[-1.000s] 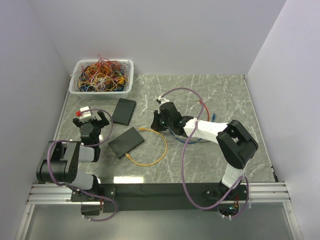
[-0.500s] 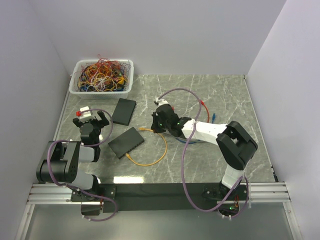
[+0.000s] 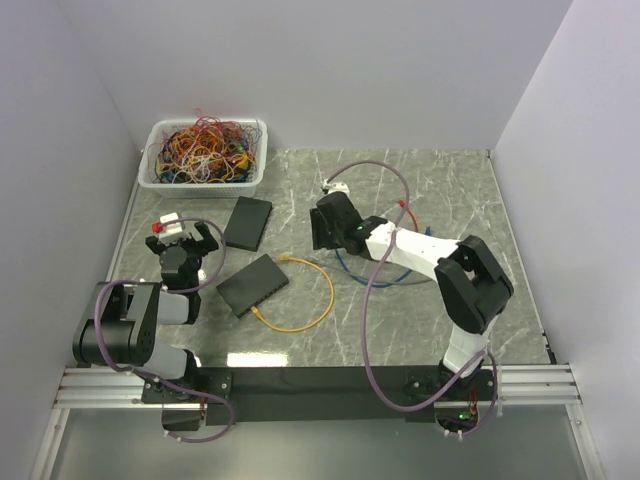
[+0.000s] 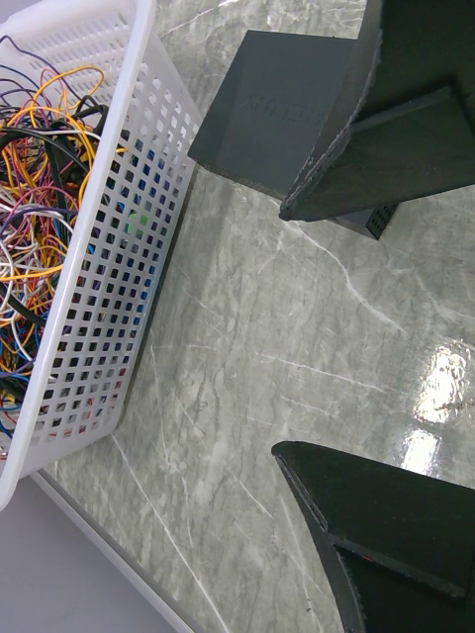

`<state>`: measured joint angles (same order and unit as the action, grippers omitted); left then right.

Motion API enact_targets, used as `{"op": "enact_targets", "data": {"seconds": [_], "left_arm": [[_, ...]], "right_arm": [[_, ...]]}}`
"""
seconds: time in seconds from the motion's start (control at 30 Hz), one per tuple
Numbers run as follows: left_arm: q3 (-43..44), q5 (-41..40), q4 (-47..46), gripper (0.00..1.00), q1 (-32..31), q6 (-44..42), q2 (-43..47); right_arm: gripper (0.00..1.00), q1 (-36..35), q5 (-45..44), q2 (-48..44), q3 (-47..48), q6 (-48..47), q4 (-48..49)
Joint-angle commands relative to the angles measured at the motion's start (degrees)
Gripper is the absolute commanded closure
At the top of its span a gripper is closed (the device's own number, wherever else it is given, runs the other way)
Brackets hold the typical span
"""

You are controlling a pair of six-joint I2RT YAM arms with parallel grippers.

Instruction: Insert the plug into the switch port

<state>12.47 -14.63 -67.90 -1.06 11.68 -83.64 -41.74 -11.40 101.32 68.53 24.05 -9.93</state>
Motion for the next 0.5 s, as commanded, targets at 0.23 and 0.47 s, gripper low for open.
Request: {"op": "enact_targets", "data": {"seconds": [0.23,0.47], "left_arm": [[1.07,0.92,-2.77,0.01,-0.08,-0.52,0.05],[1.07,0.92,-2.85,0.01,-0.17,-0.52,0.05]], "right_arm": [[0.36,0.07,1.73,4.41,1.17,-1.82,-2.63],[0.38,-2.03,0.07,4.59,-0.59,-1.81,-4.39]]}}
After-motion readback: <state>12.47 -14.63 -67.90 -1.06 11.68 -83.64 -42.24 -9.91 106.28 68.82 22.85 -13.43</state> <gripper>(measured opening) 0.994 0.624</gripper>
